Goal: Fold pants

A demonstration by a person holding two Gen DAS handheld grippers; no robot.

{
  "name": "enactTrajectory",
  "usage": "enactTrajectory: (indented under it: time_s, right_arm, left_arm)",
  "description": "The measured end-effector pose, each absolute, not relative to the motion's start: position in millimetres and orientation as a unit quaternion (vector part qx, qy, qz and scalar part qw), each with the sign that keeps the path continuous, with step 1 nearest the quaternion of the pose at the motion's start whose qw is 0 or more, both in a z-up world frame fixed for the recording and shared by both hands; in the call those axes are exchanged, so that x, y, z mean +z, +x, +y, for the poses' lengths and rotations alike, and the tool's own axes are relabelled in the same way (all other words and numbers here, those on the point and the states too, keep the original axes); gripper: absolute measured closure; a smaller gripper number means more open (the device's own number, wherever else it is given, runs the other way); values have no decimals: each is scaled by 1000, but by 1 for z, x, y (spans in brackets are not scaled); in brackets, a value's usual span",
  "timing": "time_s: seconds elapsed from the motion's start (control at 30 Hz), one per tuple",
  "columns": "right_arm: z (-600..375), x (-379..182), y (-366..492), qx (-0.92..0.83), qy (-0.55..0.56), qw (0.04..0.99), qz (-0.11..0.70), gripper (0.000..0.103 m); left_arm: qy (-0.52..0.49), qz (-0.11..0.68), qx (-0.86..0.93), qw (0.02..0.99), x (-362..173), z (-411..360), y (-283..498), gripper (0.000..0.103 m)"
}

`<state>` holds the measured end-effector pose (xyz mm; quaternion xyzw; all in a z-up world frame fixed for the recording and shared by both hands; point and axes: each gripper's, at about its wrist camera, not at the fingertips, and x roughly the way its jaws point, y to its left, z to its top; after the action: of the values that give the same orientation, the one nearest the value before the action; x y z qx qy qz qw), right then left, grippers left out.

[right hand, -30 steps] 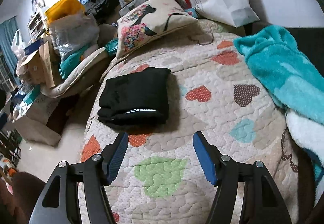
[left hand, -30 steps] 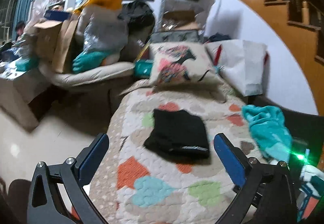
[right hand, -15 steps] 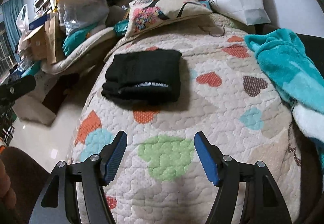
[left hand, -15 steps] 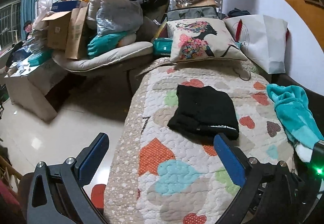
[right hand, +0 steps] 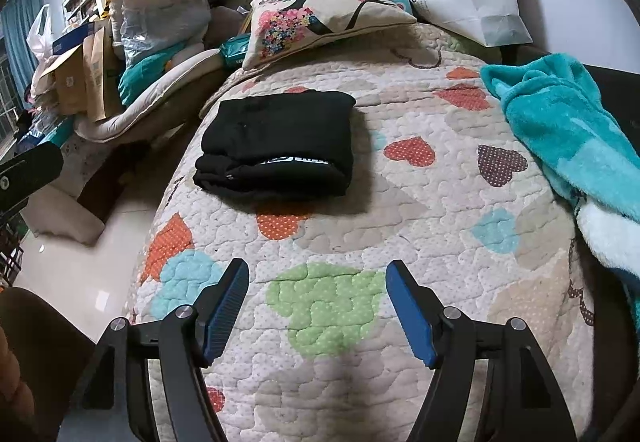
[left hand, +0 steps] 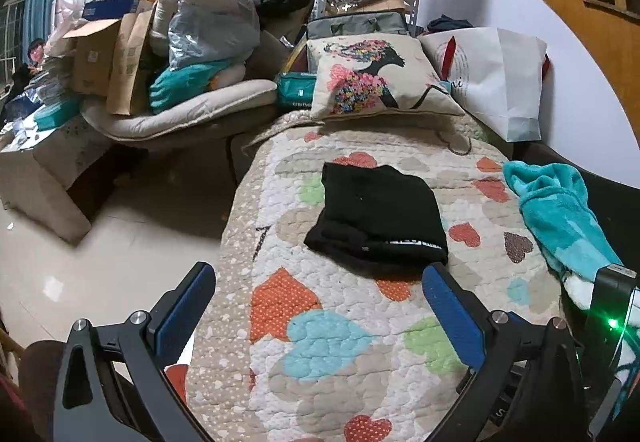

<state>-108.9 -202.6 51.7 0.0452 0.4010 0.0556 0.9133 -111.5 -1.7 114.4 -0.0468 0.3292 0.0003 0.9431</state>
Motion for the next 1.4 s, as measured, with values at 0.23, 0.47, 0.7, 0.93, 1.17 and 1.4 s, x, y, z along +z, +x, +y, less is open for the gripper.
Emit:
enactTrajectory:
  time_s: [0.23,0.47,0.7,0.93,1.17,1.4]
  right_arm:
    - [-202,51,-109,56,43,913,401,26]
    - [-198,49,-110,61,37,913,402,26]
    - [-194,49,-111,63,27,913,402,25]
    - [-189,48,-113,67,19,913,402,24]
    - [-187,46,-113,68,15,912,404,23]
    - [-184,45,-114,69,11,911,405,22]
  left_arm:
    - [-41,354,9,934,107,-4,-108,0]
    - [-25,358,16,933,104,-8,-109,0]
    - [-27,371,15,928,99,-6,-107,0]
    - [-23,376,15,926,95,-9,-107,0]
    - [-27,382,13,924,92,-7,-107,0]
    - [-34,392,12,919,88,-5,-105,0]
